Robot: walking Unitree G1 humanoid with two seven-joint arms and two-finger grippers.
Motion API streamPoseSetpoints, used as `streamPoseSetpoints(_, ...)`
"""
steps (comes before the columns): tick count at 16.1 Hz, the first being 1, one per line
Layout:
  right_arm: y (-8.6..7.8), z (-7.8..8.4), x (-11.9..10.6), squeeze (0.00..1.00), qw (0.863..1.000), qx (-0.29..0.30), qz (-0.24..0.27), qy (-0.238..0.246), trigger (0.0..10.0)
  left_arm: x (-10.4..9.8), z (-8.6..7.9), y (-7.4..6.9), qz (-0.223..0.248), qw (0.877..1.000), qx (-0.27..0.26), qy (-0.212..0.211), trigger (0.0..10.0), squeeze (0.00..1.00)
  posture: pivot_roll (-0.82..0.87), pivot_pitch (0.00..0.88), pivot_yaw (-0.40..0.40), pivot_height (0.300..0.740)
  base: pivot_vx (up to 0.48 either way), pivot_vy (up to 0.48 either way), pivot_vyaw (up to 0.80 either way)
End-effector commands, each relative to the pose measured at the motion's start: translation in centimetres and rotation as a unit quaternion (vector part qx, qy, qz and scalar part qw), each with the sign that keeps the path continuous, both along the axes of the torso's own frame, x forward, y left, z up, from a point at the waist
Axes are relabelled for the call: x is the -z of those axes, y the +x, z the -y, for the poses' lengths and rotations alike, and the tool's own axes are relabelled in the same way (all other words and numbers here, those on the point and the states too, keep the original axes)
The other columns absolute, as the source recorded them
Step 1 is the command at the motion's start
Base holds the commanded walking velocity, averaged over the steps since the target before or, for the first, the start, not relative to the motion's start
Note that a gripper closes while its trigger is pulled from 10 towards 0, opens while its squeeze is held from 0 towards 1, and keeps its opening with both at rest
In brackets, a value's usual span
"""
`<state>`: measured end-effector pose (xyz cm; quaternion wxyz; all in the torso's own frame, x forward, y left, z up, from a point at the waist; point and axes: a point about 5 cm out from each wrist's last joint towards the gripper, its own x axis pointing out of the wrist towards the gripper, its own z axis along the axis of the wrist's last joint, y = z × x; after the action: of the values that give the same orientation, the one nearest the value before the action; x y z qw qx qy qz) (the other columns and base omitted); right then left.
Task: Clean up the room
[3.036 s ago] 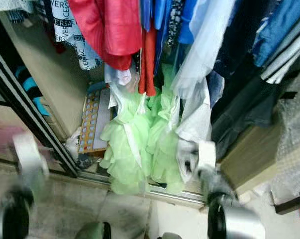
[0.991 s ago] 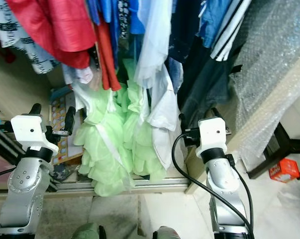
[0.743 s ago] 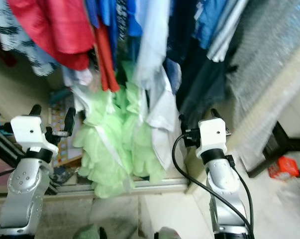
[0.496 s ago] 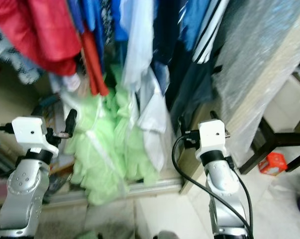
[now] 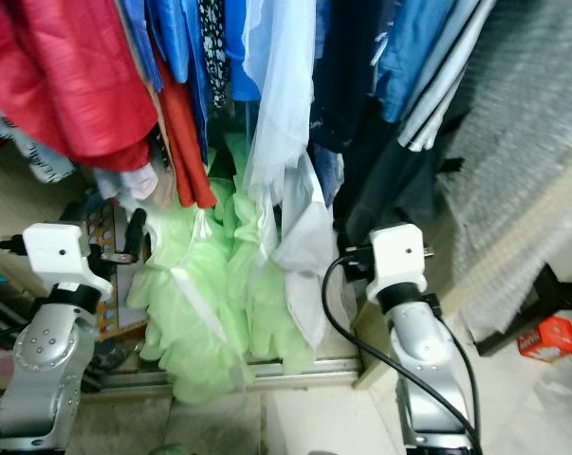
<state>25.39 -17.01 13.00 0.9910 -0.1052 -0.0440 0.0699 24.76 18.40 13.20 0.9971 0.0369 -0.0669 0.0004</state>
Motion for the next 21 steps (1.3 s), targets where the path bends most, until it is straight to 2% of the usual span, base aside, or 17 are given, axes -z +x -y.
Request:
streamPoseSetpoints(1, -0.2, 0.5, -0.3, 0.00, 1.000, 0.003, 0.000, -0.004, 10.0, -0.2, 0.1, -0.1, 0.000, 1.000, -0.002, 0.000, 10.0, 0.00, 0.00, 0.000, -0.009, 0.740, 0.000, 0.000, 0.00)
streamPoseSetpoints(4, -0.3, 0.5, 0.1, 0.00, 1.000, -0.006, -0.004, -0.014, 10.0, -0.2, 0.1, -0.2, -0.001, 1.000, -0.002, 0.000, 10.0, 0.00, 0.00, 0.000, -0.010, 0.740, 0.000, 0.000, 0.00)
streamPoseSetpoints(7, -0.3, 0.5, 0.5, 0.00, 1.000, -0.008, -0.008, -0.015, 10.0, -0.2, 0.1, -0.2, -0.004, 1.000, -0.003, 0.000, 10.0, 0.00, 0.00, 0.000, -0.011, 0.740, 0.000, 0.000, 0.75)
streamPoseSetpoints(13, -0.4, 0.7, 0.7, 0.00, 1.000, -0.011, -0.009, -0.015, 10.0, -0.1, -0.2, -0.3, -0.010, 1.000, -0.009, 0.004, 10.0, 0.00, 0.00, 0.000, -0.009, 0.740, 0.000, 0.000, 0.00)
streamPoseSetpoints(21, -0.5, 0.5, 0.8, 0.00, 1.000, -0.014, -0.007, -0.021, 10.0, -0.1, -0.1, -0.3, -0.011, 1.000, -0.001, 0.004, 10.0, 0.00, 0.00, 0.000, -0.008, 0.740, 0.000, 0.000, 0.71)
